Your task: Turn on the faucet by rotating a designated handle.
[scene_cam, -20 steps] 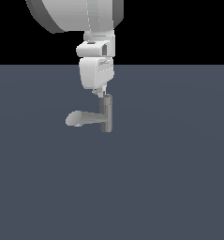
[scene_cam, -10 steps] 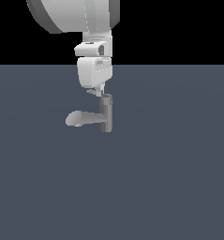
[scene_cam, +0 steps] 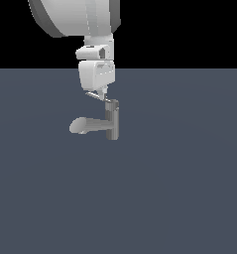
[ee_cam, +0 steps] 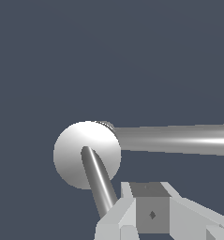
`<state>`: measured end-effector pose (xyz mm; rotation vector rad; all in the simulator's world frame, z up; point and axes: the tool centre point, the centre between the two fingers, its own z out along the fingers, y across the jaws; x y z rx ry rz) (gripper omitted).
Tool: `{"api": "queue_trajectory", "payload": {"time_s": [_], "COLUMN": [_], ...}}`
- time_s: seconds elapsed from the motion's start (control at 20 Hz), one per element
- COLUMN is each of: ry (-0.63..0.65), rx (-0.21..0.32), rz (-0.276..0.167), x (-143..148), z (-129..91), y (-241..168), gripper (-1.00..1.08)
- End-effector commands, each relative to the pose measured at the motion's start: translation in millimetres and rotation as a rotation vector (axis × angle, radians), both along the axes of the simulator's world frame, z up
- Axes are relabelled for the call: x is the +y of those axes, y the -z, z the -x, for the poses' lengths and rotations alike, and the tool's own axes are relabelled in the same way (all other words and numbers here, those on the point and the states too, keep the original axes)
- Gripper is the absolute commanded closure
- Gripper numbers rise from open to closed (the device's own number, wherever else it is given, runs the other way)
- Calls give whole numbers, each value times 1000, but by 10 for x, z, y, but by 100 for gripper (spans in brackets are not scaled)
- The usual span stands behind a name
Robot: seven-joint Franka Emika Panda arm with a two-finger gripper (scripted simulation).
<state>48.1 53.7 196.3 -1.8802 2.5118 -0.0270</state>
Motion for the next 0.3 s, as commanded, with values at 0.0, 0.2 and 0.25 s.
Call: {"api": "queue_trajectory", "payload": {"time_s": [0.0,0.2,0.25], "ry": [-62,-70,-70], "rx": [9,13,13], "rz": [-11,-11,-11], "x": [456,582,582], "z": [-29,-109,-109], "y": [123,144,144], "gripper": [108,108,108]}}
